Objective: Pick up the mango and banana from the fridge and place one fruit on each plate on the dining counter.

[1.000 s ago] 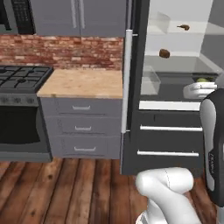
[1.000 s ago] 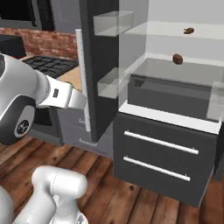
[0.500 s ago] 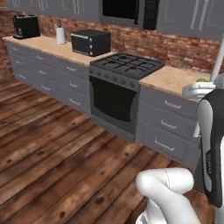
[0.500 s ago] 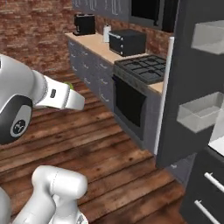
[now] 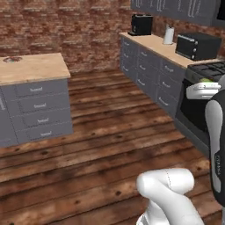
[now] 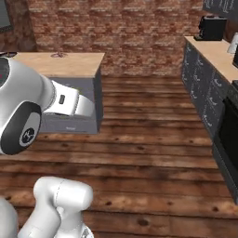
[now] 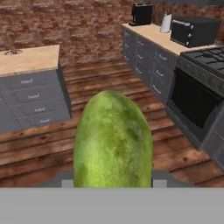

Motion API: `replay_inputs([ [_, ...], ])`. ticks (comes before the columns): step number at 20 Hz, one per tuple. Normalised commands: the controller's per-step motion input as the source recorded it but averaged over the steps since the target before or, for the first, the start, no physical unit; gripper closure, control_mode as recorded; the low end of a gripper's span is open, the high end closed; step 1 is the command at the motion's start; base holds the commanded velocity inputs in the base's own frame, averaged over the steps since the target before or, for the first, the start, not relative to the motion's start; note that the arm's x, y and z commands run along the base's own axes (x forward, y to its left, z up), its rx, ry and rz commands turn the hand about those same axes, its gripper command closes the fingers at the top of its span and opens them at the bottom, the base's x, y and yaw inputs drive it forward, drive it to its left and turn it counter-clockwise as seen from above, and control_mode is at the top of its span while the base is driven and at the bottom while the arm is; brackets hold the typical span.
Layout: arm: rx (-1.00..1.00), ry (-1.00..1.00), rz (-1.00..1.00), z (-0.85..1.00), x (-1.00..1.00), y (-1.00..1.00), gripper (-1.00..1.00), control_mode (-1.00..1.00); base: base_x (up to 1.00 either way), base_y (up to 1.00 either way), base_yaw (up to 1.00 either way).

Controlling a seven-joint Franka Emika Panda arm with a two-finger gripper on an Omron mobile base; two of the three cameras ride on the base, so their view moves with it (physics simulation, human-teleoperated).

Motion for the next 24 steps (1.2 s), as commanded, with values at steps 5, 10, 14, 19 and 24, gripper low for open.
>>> replay_inputs([
  [5, 0.00, 0.00, 0.00, 0.00, 0.00, 0.00, 1.00, 1.00, 0.99, 0.99, 0.28],
  [10, 0.00, 0.00, 0.00, 0.00, 0.00, 0.00, 1.00, 1.00, 1.00, 0.14, 0.21],
  [14, 0.00, 0.00, 0.00, 0.00, 0.00, 0.00, 1.00, 1.00, 1.00, -0.91, 0.28],
  [19, 0.00, 0.00, 0.00, 0.00, 0.00, 0.00, 1.00, 1.00, 1.00, -0.96, 0.30],
  [24, 0.00, 0.00, 0.00, 0.00, 0.00, 0.00, 1.00, 1.00, 1.00, -0.91, 0.31],
])
